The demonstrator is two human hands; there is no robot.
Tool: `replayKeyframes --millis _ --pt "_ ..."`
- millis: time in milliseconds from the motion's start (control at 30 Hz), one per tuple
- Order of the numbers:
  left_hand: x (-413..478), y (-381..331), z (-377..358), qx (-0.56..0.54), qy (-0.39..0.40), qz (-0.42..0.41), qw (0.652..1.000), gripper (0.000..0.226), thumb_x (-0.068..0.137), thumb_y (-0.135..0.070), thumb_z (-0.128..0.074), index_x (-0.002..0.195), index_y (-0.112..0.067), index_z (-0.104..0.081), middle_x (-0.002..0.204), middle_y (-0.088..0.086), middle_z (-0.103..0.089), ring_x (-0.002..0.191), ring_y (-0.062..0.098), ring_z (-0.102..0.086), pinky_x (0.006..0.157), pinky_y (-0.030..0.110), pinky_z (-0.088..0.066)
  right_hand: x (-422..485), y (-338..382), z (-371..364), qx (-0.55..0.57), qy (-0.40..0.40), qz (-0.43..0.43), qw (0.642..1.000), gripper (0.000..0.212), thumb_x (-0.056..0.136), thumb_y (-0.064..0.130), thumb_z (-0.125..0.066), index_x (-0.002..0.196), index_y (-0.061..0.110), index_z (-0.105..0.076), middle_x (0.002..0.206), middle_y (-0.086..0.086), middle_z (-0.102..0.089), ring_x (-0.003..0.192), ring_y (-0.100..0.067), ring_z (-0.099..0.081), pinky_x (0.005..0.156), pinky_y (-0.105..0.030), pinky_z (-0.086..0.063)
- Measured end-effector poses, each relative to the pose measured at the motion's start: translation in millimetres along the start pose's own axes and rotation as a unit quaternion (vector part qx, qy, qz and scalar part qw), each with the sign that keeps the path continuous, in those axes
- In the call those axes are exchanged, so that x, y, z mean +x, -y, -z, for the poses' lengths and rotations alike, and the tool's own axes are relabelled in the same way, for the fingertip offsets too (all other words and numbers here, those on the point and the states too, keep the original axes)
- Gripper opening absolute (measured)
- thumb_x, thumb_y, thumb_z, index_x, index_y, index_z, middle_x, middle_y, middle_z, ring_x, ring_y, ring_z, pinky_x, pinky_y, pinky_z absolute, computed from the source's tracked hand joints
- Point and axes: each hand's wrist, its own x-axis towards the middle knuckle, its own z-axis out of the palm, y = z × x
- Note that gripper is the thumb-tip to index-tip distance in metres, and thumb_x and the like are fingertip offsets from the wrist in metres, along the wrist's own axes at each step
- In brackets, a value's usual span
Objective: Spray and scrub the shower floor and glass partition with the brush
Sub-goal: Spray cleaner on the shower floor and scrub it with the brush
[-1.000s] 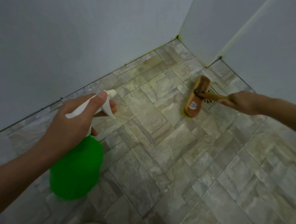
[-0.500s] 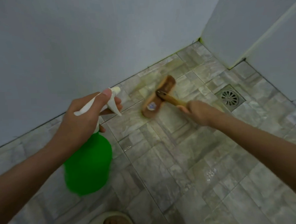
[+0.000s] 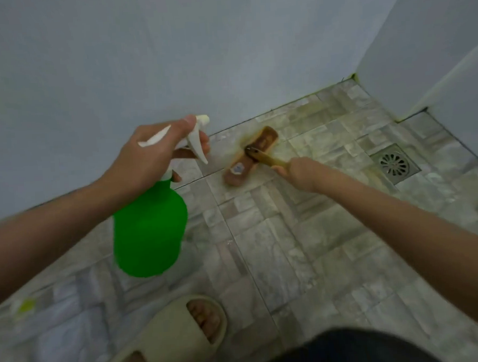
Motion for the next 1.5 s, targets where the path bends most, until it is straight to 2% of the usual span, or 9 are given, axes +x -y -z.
replayKeyframes --millis 233,500,600,733,933,1067,1200,1333,1500 --pt "-22 -25 39 0.022 0.035 0.022 0.999 0.038 0.102 -0.04 -0.048 0.1 -0.013 -0.075 0.097 0.001 -0.079 0.093 0.016 -0.076 0.046 0.021 -0.049 -41 -28 47 -0.088 0.076 -0.056 0.992 0.054 0.101 0.049 -0.026 0.089 0.004 -0.053 0.075 -0.01 -0.055 0.06 -0.024 -0.055 0.052 -0.029 -0.043" --pt "-10 -8 52 -0.022 0.071 0.002 0.997 0.028 0.102 -0.034 -0.051 0.094 -0.022 -0.075 0.091 -0.006 -0.079 0.089 0.012 -0.076 0.046 0.024 -0.046 -74 23 71 -0.194 0.035 -0.098 0.976 0.027 0.104 0.03 -0.03 0.093 0.015 -0.05 0.089 -0.006 -0.052 0.081 -0.024 -0.058 0.07 -0.032 -0.045" --pt "-6 -3 50 -0.01 0.089 -0.049 0.995 0.028 0.103 -0.032 -0.051 0.092 -0.022 -0.075 0.086 -0.01 -0.078 0.083 0.003 -0.074 0.044 0.021 -0.045 -48 68 64 -0.13 0.001 -0.107 0.986 0.02 0.104 0.021 -0.028 0.087 0.021 -0.038 0.093 -0.009 -0.052 0.082 -0.026 -0.055 0.07 -0.032 -0.044" --pt "1 6 63 -0.036 0.119 -0.07 0.99 0.026 0.101 -0.032 -0.053 0.09 -0.029 -0.076 0.086 -0.012 -0.079 0.081 0.003 -0.073 0.042 0.019 -0.047 -55 97 8 0.007 -0.021 -0.165 0.986 0.038 0.105 0.027 -0.026 0.107 0.005 -0.057 0.097 -0.012 -0.058 0.085 -0.028 -0.059 0.07 -0.032 -0.045" --pt "12 28 86 -0.047 0.151 -0.063 0.985 0.026 0.103 -0.033 -0.05 0.095 -0.029 -0.075 0.092 -0.008 -0.079 0.091 0.008 -0.075 0.045 0.022 -0.051 -131 181 -79 0.122 0.048 -0.303 0.944 0.025 0.099 0.014 -0.039 0.113 0.009 -0.059 0.101 -0.007 -0.062 0.091 -0.024 -0.063 0.066 -0.03 -0.046" --pt "9 40 84 -0.03 0.175 -0.08 0.981 0.022 0.101 -0.036 -0.052 0.1 -0.033 -0.074 0.095 -0.009 -0.079 0.095 0.007 -0.074 0.046 0.02 -0.049 -77 170 -40 0.233 -0.046 -0.348 0.907 0.042 0.097 0.01 -0.035 0.139 0.014 -0.042 0.106 -0.018 -0.06 0.09 -0.03 -0.061 0.068 -0.038 -0.05" --pt "11 45 80 -0.024 0.174 -0.095 0.98 0.027 0.104 -0.035 -0.051 0.09 -0.036 -0.074 0.092 -0.011 -0.078 0.094 0.007 -0.073 0.048 0.02 -0.05 -56 148 -11 0.26 -0.068 -0.376 0.887 0.031 0.099 0.009 -0.034 0.122 0.001 -0.053 0.102 -0.015 -0.06 0.082 -0.029 -0.058 0.077 -0.039 -0.054" --pt "12 43 75 -0.024 0.181 -0.095 0.979 0.029 0.104 -0.033 -0.049 0.09 -0.042 -0.073 0.091 -0.014 -0.077 0.091 0.007 -0.071 0.049 0.018 -0.05 -120 212 -82 0.282 -0.058 -0.414 0.863 0.034 0.102 0.023 -0.029 0.112 0.007 -0.057 0.109 -0.011 -0.063 0.095 -0.027 -0.063 0.073 -0.034 -0.049" --pt "15 49 69 -0.021 0.198 -0.099 0.975 0.031 0.103 -0.038 -0.048 0.1 -0.026 -0.076 0.096 -0.006 -0.077 0.095 0.014 -0.071 0.049 0.018 -0.051 -112 217 -88 0.307 -0.056 -0.44 0.842 0.03 0.1 0.019 -0.033 0.115 0.008 -0.056 0.11 -0.01 -0.06 0.096 -0.027 -0.063 0.075 -0.034 -0.049"
